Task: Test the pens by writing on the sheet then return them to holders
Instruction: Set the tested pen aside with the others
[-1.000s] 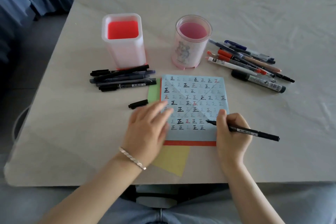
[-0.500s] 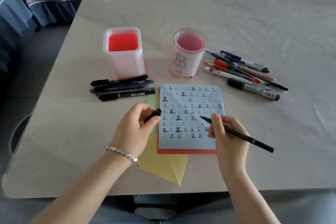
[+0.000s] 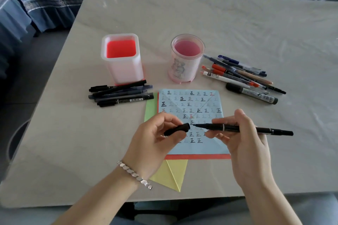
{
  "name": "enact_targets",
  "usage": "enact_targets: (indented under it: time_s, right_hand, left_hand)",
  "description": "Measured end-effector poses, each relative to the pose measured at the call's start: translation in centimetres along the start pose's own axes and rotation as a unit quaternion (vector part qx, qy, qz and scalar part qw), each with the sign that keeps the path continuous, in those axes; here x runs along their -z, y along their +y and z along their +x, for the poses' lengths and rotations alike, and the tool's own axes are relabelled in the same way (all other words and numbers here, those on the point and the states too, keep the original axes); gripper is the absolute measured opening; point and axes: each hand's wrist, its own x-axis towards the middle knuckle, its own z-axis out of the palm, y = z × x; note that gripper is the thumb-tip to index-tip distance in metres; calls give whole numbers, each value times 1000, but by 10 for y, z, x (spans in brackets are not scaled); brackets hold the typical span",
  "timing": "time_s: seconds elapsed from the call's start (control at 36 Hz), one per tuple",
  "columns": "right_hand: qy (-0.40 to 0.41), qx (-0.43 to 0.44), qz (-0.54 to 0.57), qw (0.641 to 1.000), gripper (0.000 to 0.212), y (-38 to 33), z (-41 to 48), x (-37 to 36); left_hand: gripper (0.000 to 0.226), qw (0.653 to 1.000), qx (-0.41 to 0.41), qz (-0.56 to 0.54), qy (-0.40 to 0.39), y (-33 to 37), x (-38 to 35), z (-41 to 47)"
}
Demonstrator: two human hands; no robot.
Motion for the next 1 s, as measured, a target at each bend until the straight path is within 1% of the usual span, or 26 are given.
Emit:
enact_targets:
  time_s: [0.14,0.28,0.33,0.42,0.44,0.5,0.56,0.61,0.67,0.72,0.78,0.83,0.89,0.94,0.97,1.0]
  right_hand:
    - [8,2,-19,1000,54,0,-1,0]
    - [-1,2,-48,999,52,2,-2,1]
    - [-14,-6,-72,997,50,3,-2,1]
    - [-40,-2,-110,993,46,5,-2,-1]
    - [-41,-2,-117,992,44,6,-1,-2]
    - [-38,2,-126,991,40,8,0,-2]
    - [-26,9,-131,991,40,11,2,-2]
    - [-11,16,-128,992,40,14,4,-1]
    - [-5,22,-119,993,39,15,6,-2]
    - [-7,36,-117,992,39,16,7,-1]
    - [-19,54,-138,989,35,15,9,3]
    - [-28,69,-138,988,32,10,11,6]
    - [-37,84,-127,988,31,2,11,9]
    - [-64,104,-137,983,33,-4,10,12]
    - [-83,110,-140,981,33,-6,10,13]
    - [-97,112,-142,979,32,-6,11,14]
  left_hand:
    - [18,1000,-5,3,-7,2,0,-1]
    - [18,999,-22,14,-24,3,-2,-2]
    - [12,998,-37,40,-39,3,-4,-3]
    - [19,990,-77,101,-67,1,-5,-5]
    - [21,985,-92,122,-75,1,-5,-5]
    - [17,979,-115,151,-78,-1,-8,-6]
    - [11,979,-108,151,-79,-3,-13,-7]
    - [11,983,-88,139,-83,-3,-19,-7]
    - [17,988,-56,106,-95,0,-24,-4]
    - [24,991,12,48,-124,8,-27,1]
    - [25,981,100,-30,-161,17,-28,7]
    - [27,953,179,-126,-211,23,-29,14]
    - [29,907,244,-216,-265,26,-30,20]
    - [23,866,275,-267,-321,28,-29,24]
    - [22,859,278,-269,-336,29,-29,25]
    - [23,864,279,-255,-333,29,-30,26]
